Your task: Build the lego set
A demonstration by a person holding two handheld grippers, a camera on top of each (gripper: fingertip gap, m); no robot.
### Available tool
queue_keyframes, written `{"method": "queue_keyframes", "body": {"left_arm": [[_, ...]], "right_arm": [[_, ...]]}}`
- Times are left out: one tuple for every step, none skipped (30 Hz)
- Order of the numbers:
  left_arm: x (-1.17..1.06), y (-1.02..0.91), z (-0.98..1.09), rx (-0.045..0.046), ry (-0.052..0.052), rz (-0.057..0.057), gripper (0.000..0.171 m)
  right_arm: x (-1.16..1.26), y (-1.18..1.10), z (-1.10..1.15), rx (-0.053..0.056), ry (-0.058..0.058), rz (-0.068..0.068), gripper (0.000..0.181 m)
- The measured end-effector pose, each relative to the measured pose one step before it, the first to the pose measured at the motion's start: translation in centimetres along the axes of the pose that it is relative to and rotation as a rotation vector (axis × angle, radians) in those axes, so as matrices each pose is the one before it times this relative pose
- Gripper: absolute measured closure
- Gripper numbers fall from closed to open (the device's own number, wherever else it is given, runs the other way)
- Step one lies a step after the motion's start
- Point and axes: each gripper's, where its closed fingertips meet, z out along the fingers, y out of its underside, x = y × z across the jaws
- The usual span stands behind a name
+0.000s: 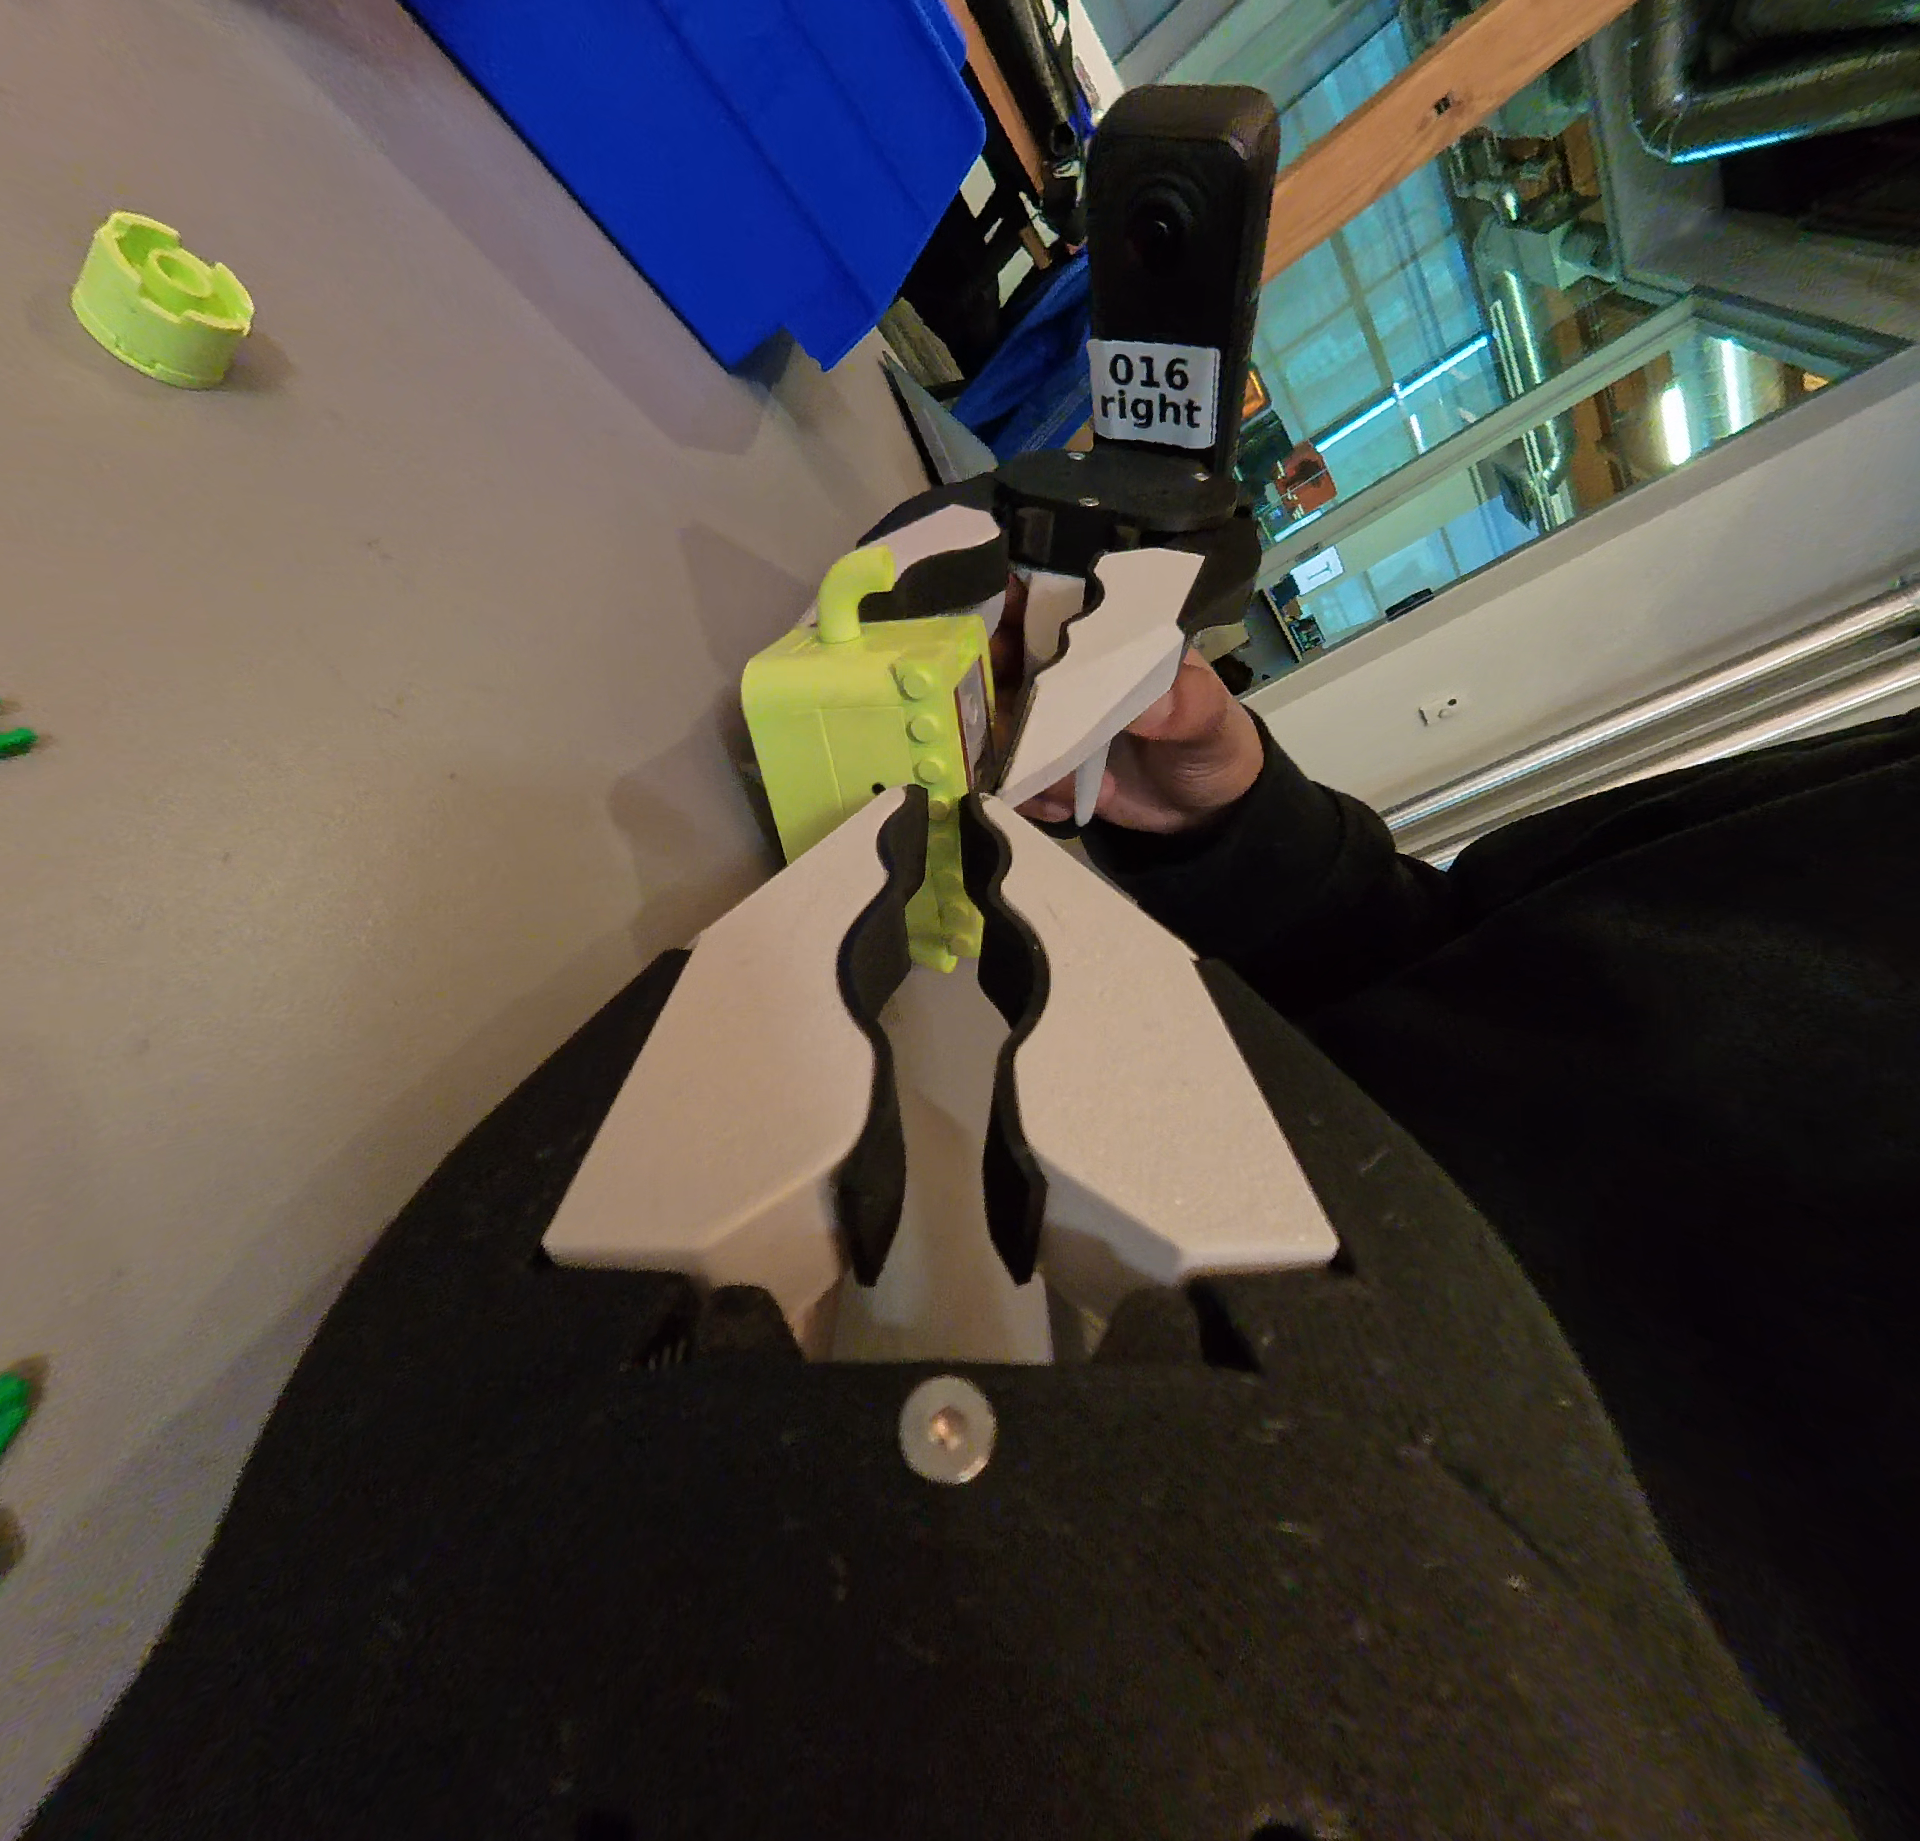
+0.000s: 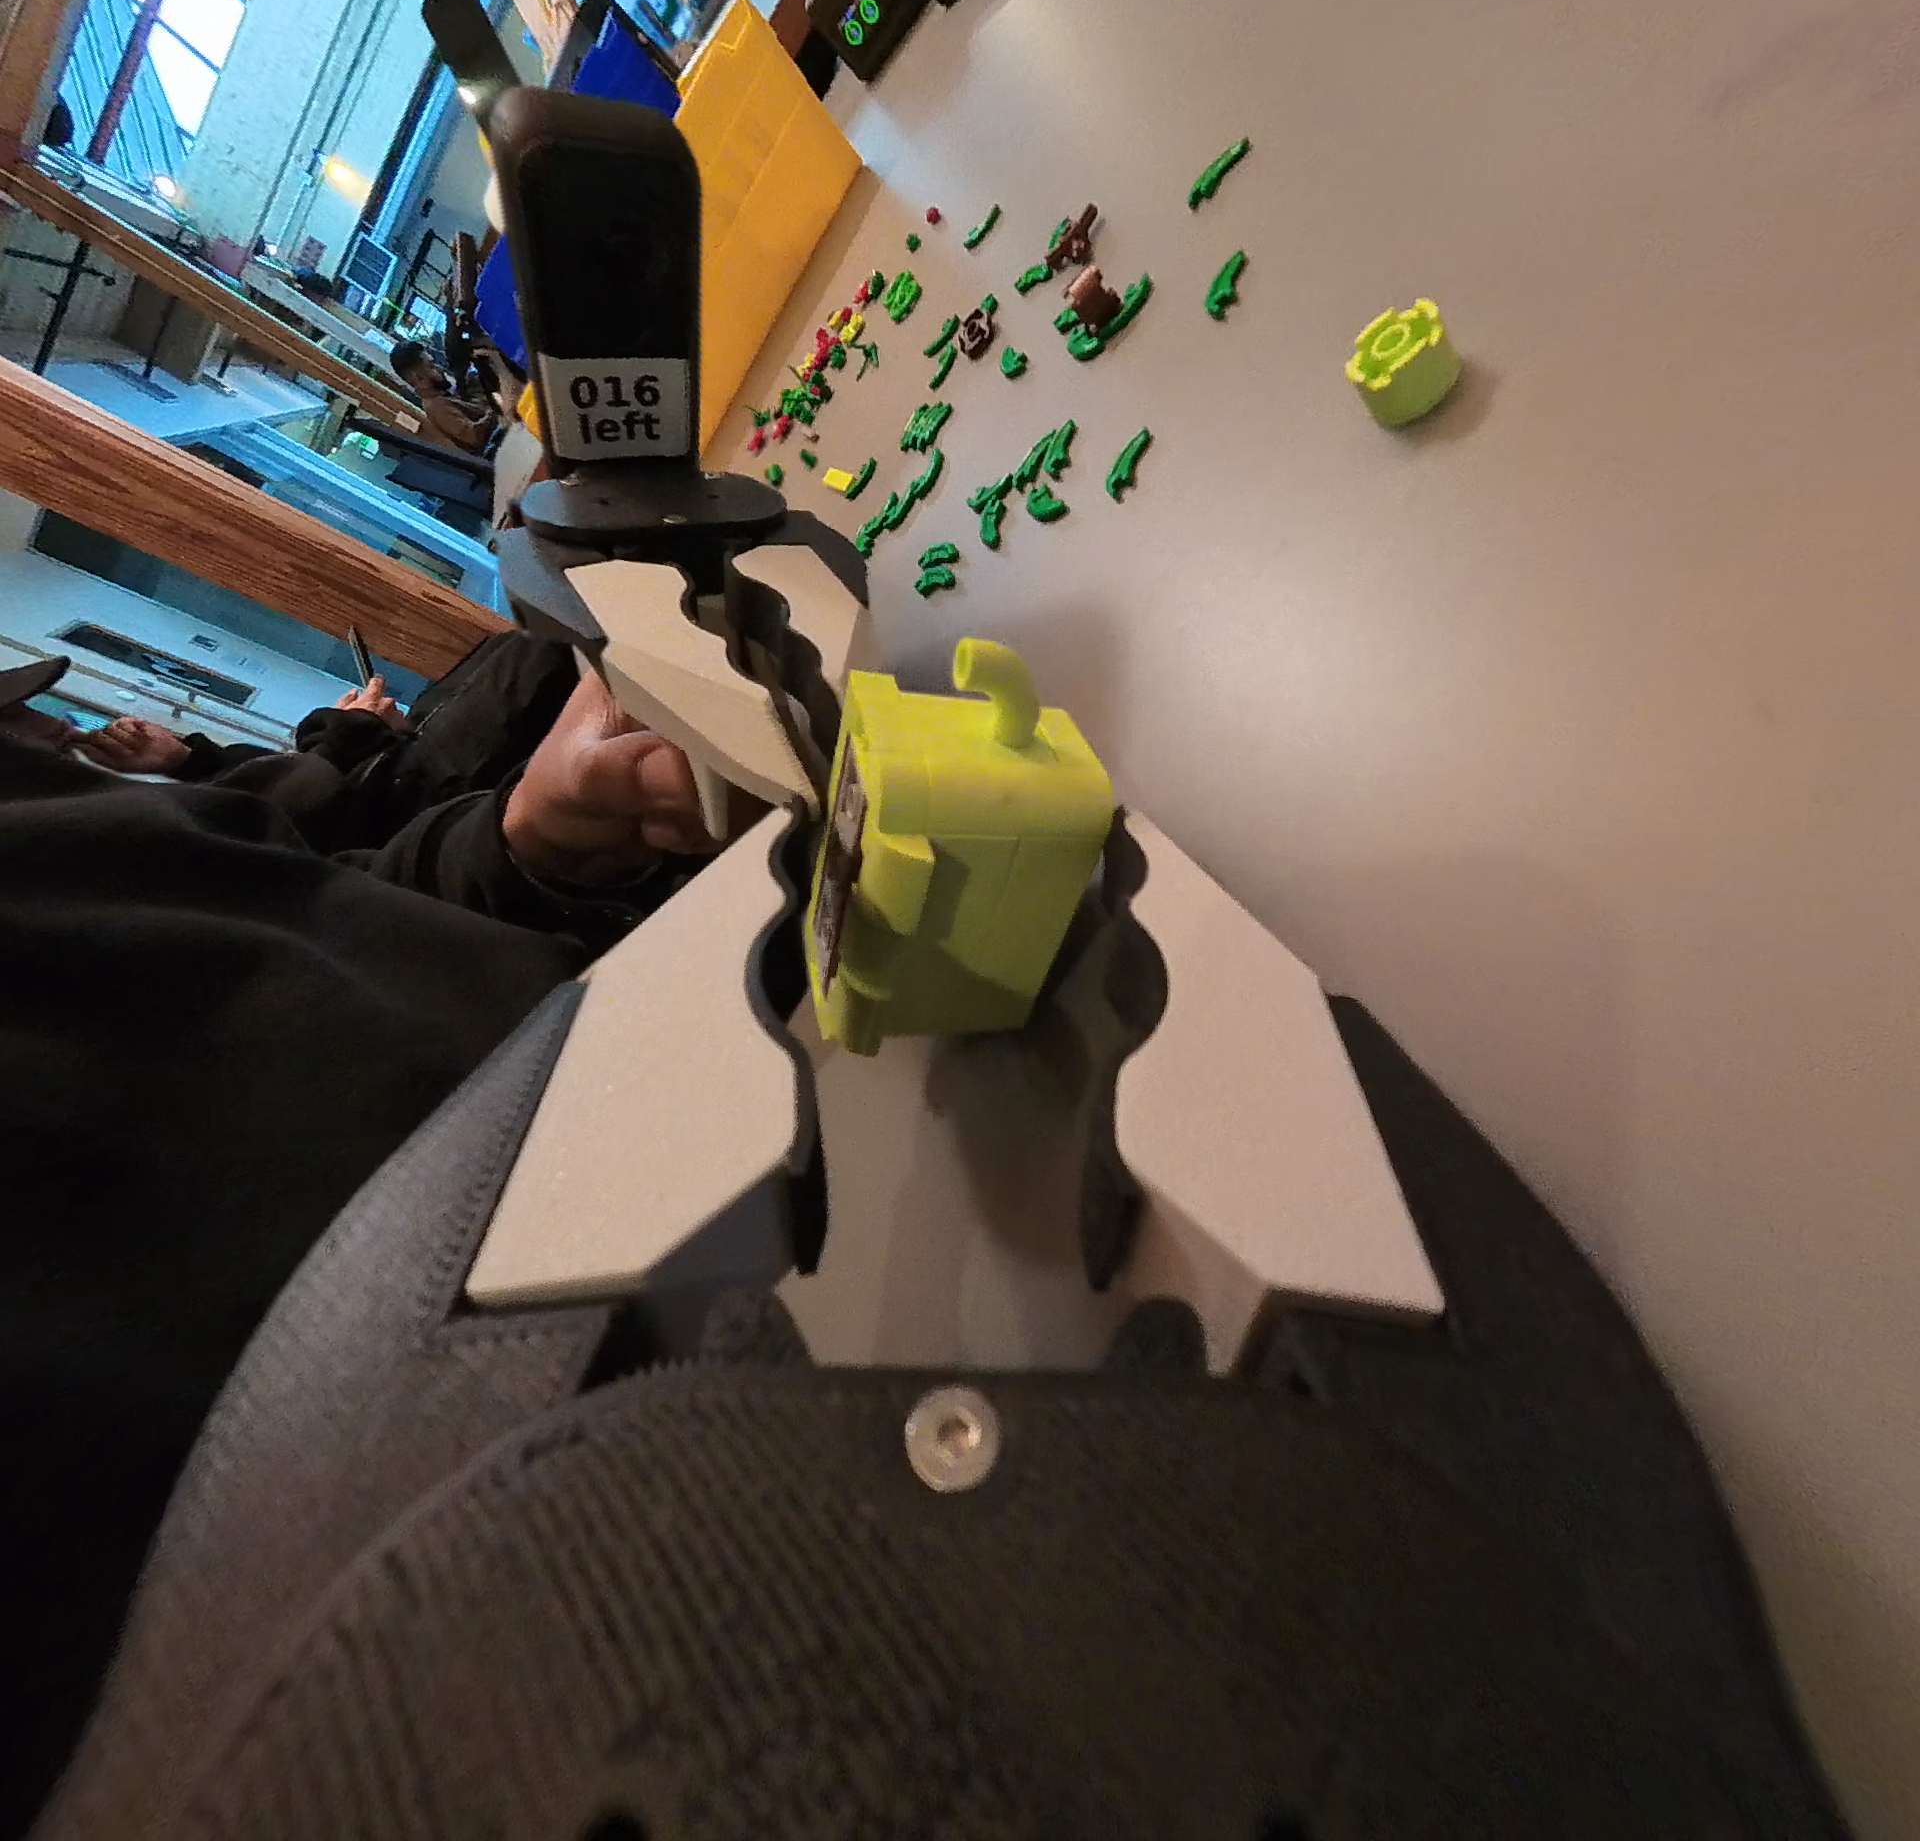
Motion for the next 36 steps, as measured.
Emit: {"method": "queue_keyframes", "body": {"left_arm": [[-0.010, 0.034, 0.012, -0.00199, -0.0010, 0.0008, 0.167], [0.013, 0.024, 0.005, -0.00141, 0.0001, 0.0010, 0.167], [0.004, -0.003, -0.013, 0.00079, 0.0002, 0.0001, 0.167], [0.019, 0.020, 0.012, -0.00147, 0.0012, 0.0003, 0.167], [0.032, 0.033, 0.008, -0.00157, 0.0015, 0.0020, 0.167], [0.021, 0.025, 0.010, -0.00131, -0.0001, 0.0034, 0.167], [0.050, 0.022, 0.000, -0.00048, 0.0008, 0.0035, 0.167], [0.074, -0.002, -0.020, 0.00072, 0.0039, 0.0028, 0.167], [0.076, -0.060, -0.044, 0.00443, 0.0052, 0.0014, 0.167], [0.052, -0.071, -0.057, 0.00595, 0.0053, -0.0017, 0.168], [0.051, -0.097, -0.066, 0.00627, 0.0060, -0.0027, 0.168], [0.066, -0.072, -0.069, 0.00576, 0.0057, -0.0015, 0.168], [0.075, -0.045, -0.040, 0.00337, 0.0052, 0.0003, 0.168], [0.060, -0.019, -0.028, 0.00155, 0.0037, 0.0018, 0.168], [0.050, -0.006, -0.008, 0.00108, 0.0031, 0.0014, 0.168], [0.091, -0.023, -0.018, 0.00114, 0.0068, -0.0006, 0.168], [0.095, -0.009, -0.021, -0.00030, 0.0096, -0.0051, 0.168], [0.048, -0.006, -0.004, -0.00154, 0.0092, -0.0090, 0.168], [0.075, -0.003, -0.012, -0.00233, 0.0104, -0.0094, 0.168], [0.100, 0.005, -0.020, -0.00129, 0.0102, -0.0058, 0.168], [0.096, 0.021, -0.001, -0.00185, 0.0084, -0.0025, 0.168], [0.129, 0.014, -0.001, -0.00130, 0.0090, -0.0007, 0.168], [0.122, 0.025, -0.012, -0.00193, 0.0097, -0.0033, 0.169], [0.088, 0.019, -0.011, -0.00200, 0.0086, -0.0048, 0.169], [0.078, -0.034, -0.045, 0.00174, 0.0062, -0.0036, 0.170], [0.261, -0.120, -0.096, 0.00663, 0.0166, -0.0009, 0.171], [-0.046, -0.160, -0.196, 0.01207, -0.0001, -0.0028, 0.171], [-0.001, -0.114, -0.162, 0.00709, 0.0044, -0.0072, 0.171], [0.057, -0.024, -0.067, 0.00243, 0.0056, -0.0029, 0.171], [0.008, 0.078, 0.037, -0.00434, 0.0019, -0.0009, 0.171], [0.023, 0.023, 0.074, -0.00095, 0.0025, 0.0010, 0.171], [0.092, -0.045, 0.033, 0.00353, 0.0059, 0.0025, 0.171], [0.111, -0.019, 0.004, 0.00187, 0.0102, -0.0016, 0.171], [0.072, 0.047, 0.015, -0.00404, 0.0113, -0.0090, 0.171], [-0.013, 0.102, 0.064, -0.00709, 0.0047, -0.0107, 0.167], [-0.115, 0.117, 0.078, -0.00657, -0.0069, -0.0021, 0.163]], "right_arm": [[0.120, 0.156, 0.085, -0.0113, 0.0031, 0.0143, 0.127], [0.066, 0.056, 0.038, -0.0056, 0.0002, 0.0102, 0.129], [-0.007, 0.029, 0.017, -0.0038, -0.0073, 0.0116, 0.129], [-0.015, 0.074, 0.002, -0.0058, -0.0110, 0.0147, 0.129], [-0.023, 0.043, -0.016, -0.0041, -0.0113, 0.0117, 0.130], [-0.011, 0.032, -0.015, -0.0032, -0.0089, 0.0090, 0.130], [-0.034, 0.021, -0.012, -0.0025, -0.0068, 0.0053, 0.130], [-0.070, -0.014, -0.032, 0.0015, -0.0061, -0.0004, 0.131], [-0.078, -0.094, -0.045, 0.0086, -0.0027, -0.0056, 0.131], [-0.079, -0.137, -0.046, 0.0123, 0.0012, -0.0086, 0.132], [-0.079, -0.115, -0.018, 0.0116, 0.0031, -0.0102, 0.133], [-0.086, -0.083, -0.003, 0.0092, 0.0022, -0.0092, 0.133], [-0.078, -0.064, -0.016, 0.0071, 0.0000, -0.0065, 0.133], [-0.066, -0.058, -0.018, 0.0065, -0.0012, -0.0046, 0.133], [-0.061, -0.058, -0.030, 0.0059, -0.0019, -0.0036, 0.134], [-0.088, -0.035, -0.023, 0.0046, -0.0032, -0.0040, 0.134], [-0.070, -0.034, -0.030, 0.0033, -0.0028, -0.0039, 0.134], [-0.047, -0.010, -0.020, 0.0021, -0.0019, -0.0033, 0.134], [-0.067, -0.002, -0.015, 0.0009, -0.0039, -0.0022, 0.134], [-0.086, -0.010, -0.023, 0.0010, -0.0063, -0.0011, 0.134], [-0.100, 0.010, -0.025, 0.0002, -0.0070, -0.0018, 0.134], [-0.113, 0.001, -0.033, 0.0005, -0.0073, -0.0034, 0.134], [-0.113, 0.014, -0.030, -0.0003, -0.0068, -0.0032, 0.134], [-0.092, 0.018, -0.016, -0.0012, -0.0066, -0.0017, 0.134], [-0.028, 0.023, -0.016, -0.0014, -0.0030, -0.0003, 0.134], [0.095, 0.032, -0.033, -0.0025, 0.0043, -0.0001, 0.134], [-0.051, -0.016, -0.045, 0.0005, -0.0041, -0.0015, 0.134], [-0.128, -0.048, -0.040, 0.0032, -0.0090, -0.0003, 0.134], [-0.065, 0.000, -0.019, 0.0009, -0.0042, -0.0015, 0.134], [-0.027, -0.008, -0.004, 0.0012, 0.0004, -0.0036, 0.134], [-0.009, 0.005, 0.008, -0.0001, 0.0011, -0.0031, 0.134], [0.023, -0.009, 0.009, 0.0004, 0.0021, -0.0009, 0.134], [-0.009, -0.019, -0.008, 0.0017, -0.0001, -0.0006, 0.134], [-0.041, -0.038, -0.025, 0.0028, -0.0025, -0.0011, 0.134], [-0.025, -0.048, -0.021, 0.0041, -0.0011, -0.0014, 0.134], [-0.027, -0.052, -0.035, 0.0036, -0.0010, -0.0013, 0.134]]}}
